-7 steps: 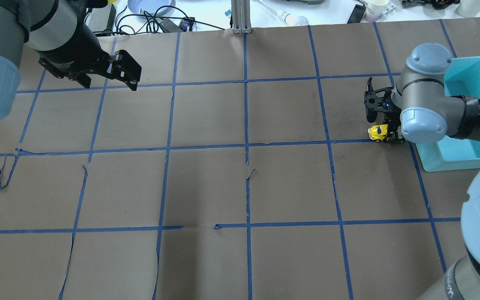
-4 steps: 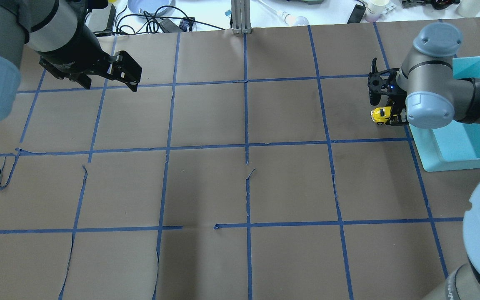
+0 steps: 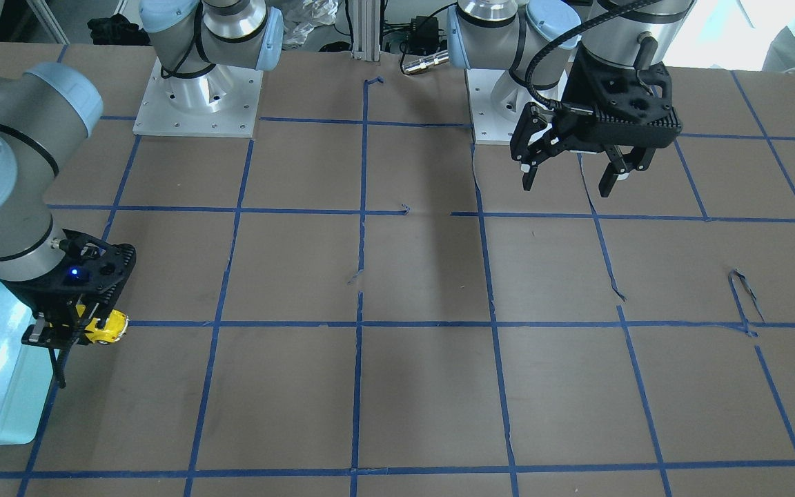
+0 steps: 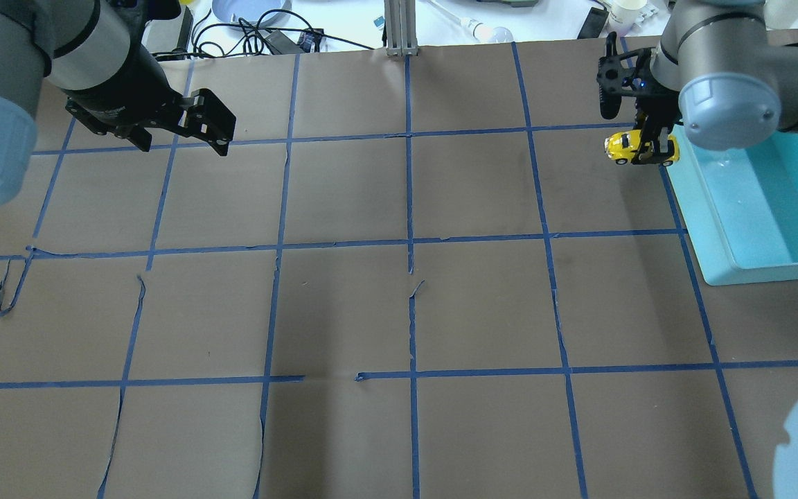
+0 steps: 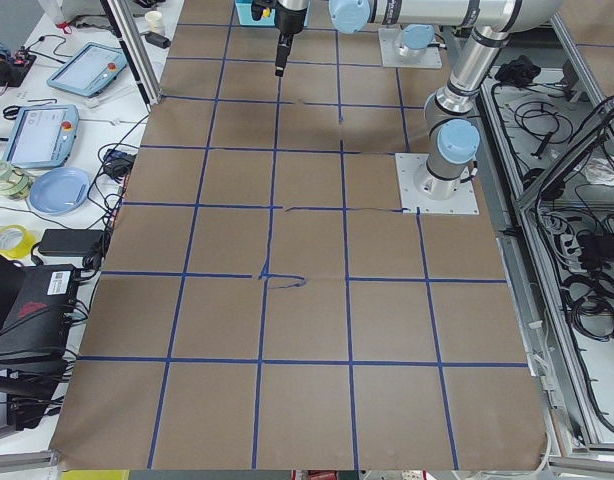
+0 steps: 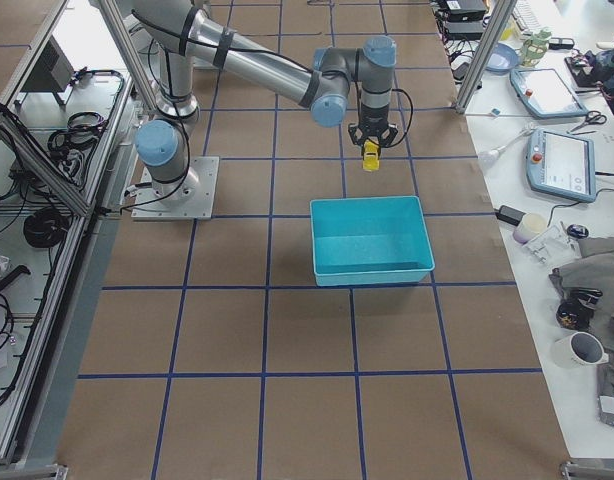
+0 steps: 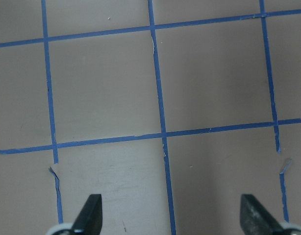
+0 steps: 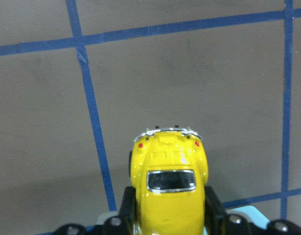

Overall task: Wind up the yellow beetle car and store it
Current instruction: 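Carry the car with the right gripper into the light-blue bin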

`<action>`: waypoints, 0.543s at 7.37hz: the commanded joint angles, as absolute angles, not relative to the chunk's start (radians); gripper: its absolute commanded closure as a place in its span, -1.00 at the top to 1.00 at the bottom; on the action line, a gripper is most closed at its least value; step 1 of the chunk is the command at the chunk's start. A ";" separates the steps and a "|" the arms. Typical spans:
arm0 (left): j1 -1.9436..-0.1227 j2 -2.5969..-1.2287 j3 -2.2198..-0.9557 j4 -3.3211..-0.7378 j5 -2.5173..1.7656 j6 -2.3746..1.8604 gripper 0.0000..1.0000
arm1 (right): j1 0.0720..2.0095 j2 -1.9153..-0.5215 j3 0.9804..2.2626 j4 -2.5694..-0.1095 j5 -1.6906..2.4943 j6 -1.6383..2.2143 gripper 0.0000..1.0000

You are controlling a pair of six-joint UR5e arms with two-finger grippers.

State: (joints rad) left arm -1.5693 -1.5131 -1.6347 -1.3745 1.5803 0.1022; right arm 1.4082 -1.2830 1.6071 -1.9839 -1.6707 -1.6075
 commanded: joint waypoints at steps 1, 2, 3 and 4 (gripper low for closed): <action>-1.569 -1.513 -1.635 -1.374 1.582 0.103 1.00 | 1.318 -1.289 1.465 -1.782 -1.725 -1.626 -1.00; -1.569 -1.513 -1.635 -1.374 1.582 0.103 1.00 | 1.234 -1.279 1.466 -1.789 -1.723 -1.702 -1.00; -1.569 -1.513 -1.635 -1.374 1.583 0.104 1.00 | 1.174 -1.257 1.471 -1.795 -1.726 -1.809 -1.00; -1.569 -1.513 -1.635 -1.374 1.582 0.104 1.00 | 1.134 -1.223 1.480 -1.810 -1.721 -1.854 -1.00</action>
